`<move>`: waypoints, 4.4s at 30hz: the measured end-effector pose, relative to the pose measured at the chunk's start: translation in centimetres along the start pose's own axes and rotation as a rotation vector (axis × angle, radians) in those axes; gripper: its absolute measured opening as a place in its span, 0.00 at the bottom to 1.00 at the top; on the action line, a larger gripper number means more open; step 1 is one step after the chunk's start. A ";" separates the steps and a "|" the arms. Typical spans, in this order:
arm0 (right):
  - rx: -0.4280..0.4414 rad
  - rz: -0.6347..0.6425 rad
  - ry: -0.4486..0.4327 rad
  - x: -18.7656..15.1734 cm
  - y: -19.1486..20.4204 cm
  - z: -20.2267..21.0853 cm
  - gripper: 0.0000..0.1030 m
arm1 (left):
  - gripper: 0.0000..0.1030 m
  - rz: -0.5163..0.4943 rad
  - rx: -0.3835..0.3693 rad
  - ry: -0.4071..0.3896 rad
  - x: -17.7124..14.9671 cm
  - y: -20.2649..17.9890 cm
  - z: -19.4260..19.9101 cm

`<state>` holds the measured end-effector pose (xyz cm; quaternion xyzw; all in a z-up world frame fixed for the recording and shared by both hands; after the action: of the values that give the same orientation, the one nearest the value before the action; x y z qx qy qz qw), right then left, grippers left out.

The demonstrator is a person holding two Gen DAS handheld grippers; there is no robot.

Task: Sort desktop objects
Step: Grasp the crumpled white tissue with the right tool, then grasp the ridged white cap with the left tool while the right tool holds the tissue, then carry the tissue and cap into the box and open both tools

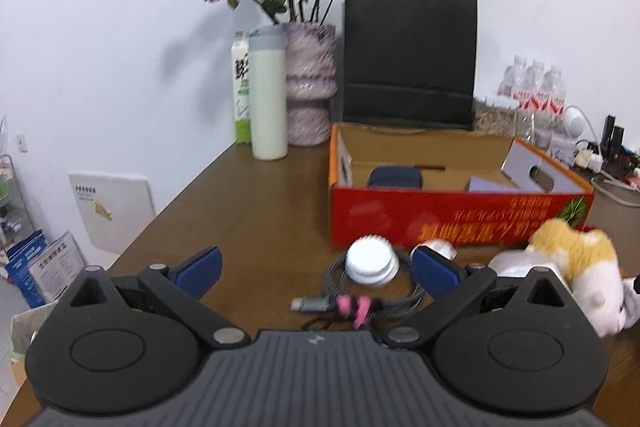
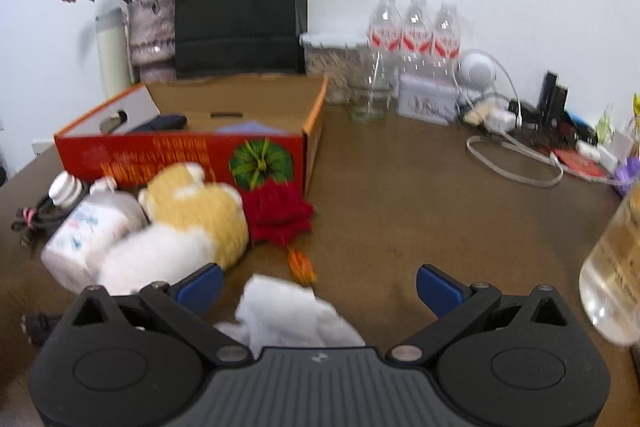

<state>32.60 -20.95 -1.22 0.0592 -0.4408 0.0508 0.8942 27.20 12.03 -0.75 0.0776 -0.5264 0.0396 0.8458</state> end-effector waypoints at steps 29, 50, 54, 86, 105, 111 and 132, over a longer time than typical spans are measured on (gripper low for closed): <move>0.059 -0.003 0.010 -1.7 0.7 -0.7 0.13 | 1.00 -0.020 -0.054 0.103 -2.3 -0.4 -2.4; 0.096 0.100 -0.148 6.0 5.1 -0.5 0.13 | 0.97 -0.095 -0.081 0.041 2.0 -3.7 -7.4; 0.140 0.068 -0.171 6.8 6.0 -1.6 0.13 | 0.77 -0.095 -0.091 0.048 1.3 -3.5 -8.1; 0.148 0.043 -0.200 5.5 6.3 -1.1 0.13 | 0.37 -0.055 -0.166 -0.061 3.4 -4.4 -4.7; 0.231 0.020 -0.257 14.1 11.0 -5.6 0.13 | 0.37 0.002 -0.216 -0.167 11.5 -9.6 -9.0; 0.222 0.040 -0.182 14.2 11.1 -10.4 0.13 | 0.37 -0.039 -0.206 -0.117 11.0 -10.7 -13.0; 0.173 0.130 -0.090 13.1 10.6 -14.6 0.14 | 0.38 -0.129 -0.198 -0.012 8.1 -11.8 -17.5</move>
<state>50.45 -7.79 1.00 0.1096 -0.4774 0.1437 0.8599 47.99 3.29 -2.14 0.0277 -0.5266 -0.0674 0.8470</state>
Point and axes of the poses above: each gripper's, at about its wrist camera, not at the fingertips, and z roughly against the way its jaws point, y to its left, x to its top, the point moved 8 cm from there along -z, roughly the way its jaws point, and after that the axes turned 5 degrees about -z, right-handed, at the moved point
